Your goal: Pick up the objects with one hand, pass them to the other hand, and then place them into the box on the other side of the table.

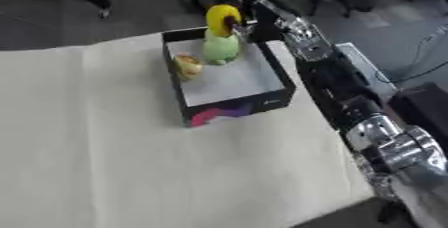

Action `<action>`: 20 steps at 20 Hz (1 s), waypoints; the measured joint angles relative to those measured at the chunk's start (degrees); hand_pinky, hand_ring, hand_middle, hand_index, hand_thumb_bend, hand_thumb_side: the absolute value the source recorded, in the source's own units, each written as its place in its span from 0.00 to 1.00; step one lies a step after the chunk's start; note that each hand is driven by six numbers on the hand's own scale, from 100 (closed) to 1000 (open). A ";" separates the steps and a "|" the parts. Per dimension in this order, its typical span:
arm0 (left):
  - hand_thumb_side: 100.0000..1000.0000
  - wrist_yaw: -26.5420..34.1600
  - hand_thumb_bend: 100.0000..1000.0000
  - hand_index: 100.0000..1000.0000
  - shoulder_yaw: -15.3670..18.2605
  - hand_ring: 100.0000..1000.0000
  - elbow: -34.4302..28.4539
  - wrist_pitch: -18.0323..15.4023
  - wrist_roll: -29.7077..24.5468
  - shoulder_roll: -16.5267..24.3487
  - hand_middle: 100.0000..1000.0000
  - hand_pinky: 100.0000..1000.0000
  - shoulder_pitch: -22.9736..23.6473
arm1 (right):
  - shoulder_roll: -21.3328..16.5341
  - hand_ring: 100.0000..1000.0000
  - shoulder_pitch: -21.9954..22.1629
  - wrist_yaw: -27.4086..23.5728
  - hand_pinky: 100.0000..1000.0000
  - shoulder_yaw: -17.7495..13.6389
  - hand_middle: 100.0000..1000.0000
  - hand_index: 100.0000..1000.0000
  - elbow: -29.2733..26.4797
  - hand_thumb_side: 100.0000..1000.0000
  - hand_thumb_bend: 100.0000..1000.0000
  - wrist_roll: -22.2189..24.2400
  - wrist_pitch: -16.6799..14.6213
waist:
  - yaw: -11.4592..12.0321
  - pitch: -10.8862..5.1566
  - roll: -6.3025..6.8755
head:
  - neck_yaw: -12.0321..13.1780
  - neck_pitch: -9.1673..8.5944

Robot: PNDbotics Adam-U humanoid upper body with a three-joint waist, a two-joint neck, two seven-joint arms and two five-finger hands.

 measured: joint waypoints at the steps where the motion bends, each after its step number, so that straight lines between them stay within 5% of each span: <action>1: 0.23 0.00 0.51 0.81 0.03 0.68 -0.21 0.13 0.10 0.00 0.71 0.74 0.00 | -0.21 1.00 0.22 1.69 0.85 0.00 0.46 0.85 0.39 0.12 0.00 -0.05 -1.33 | 0.10 0.00 -0.01 | 0.04 0.21; 3: 0.23 0.00 0.50 0.81 0.24 0.68 -0.40 0.38 0.19 0.00 0.71 0.74 0.01 | -0.55 1.00 0.52 5.57 0.89 0.00 0.61 1.00 0.80 0.15 0.00 -1.12 -3.09 | 0.17 0.00 -0.05 | 0.26 0.54; 5: 0.23 -0.02 0.50 0.81 0.45 0.68 -0.63 0.66 0.36 0.00 0.71 0.74 0.03 | -1.03 1.00 0.88 10.47 0.95 -0.10 0.76 1.00 0.92 0.11 0.00 -2.99 -4.96 | 0.18 0.00 -0.19 | 0.65 0.99; 10: 0.23 -0.16 0.50 0.82 0.73 0.68 -0.97 1.16 0.54 0.01 0.71 0.74 0.10 | -1.41 1.00 0.90 20.60 0.97 -1.35 0.81 1.00 0.93 0.03 0.00 -7.37 -9.35 | 0.33 0.00 -0.34 | 1.34 1.73; 14: 0.23 -0.16 0.50 0.82 1.13 0.68 -1.38 1.55 0.81 0.01 0.71 0.74 0.27 | -1.41 1.00 1.50 24.07 0.96 -1.83 0.81 1.00 0.82 0.00 0.00 -9.38 -11.36 | 0.55 -0.01 -0.34 | 1.99 1.98; 15: 0.24 -0.16 0.50 0.82 1.35 0.68 -1.58 1.68 0.91 0.01 0.71 0.74 0.41 | -1.40 1.00 1.73 23.89 0.97 -1.99 0.82 1.00 0.53 0.05 0.00 -9.68 -11.66 | 0.62 -0.01 -0.35 | 2.22 2.00; 16: 0.24 -0.16 0.49 0.82 1.59 0.68 -1.75 1.88 1.03 0.01 0.71 0.74 0.62 | -1.36 1.00 2.09 22.67 0.99 -2.22 0.83 1.00 0.05 0.23 0.00 -9.84 -11.81 | 0.67 -0.01 -0.36 | 2.46 2.02; 17: 0.25 -0.11 0.49 0.82 1.91 0.68 -1.96 2.17 1.15 0.01 0.71 0.74 0.81 | -1.25 1.00 2.68 20.29 0.99 -2.48 0.83 1.00 -0.95 0.30 0.00 -9.70 -11.68 | 0.74 -0.01 -0.38 | 2.82 2.05; 20: 0.32 0.65 0.43 0.83 3.31 0.67 -2.47 3.35 1.57 0.01 0.72 0.73 1.73 | -0.31 1.00 5.51 8.43 1.00 -3.08 0.91 1.00 -6.96 0.41 0.00 -7.04 -7.62 | 1.06 -0.01 -0.43 | 4.80 2.20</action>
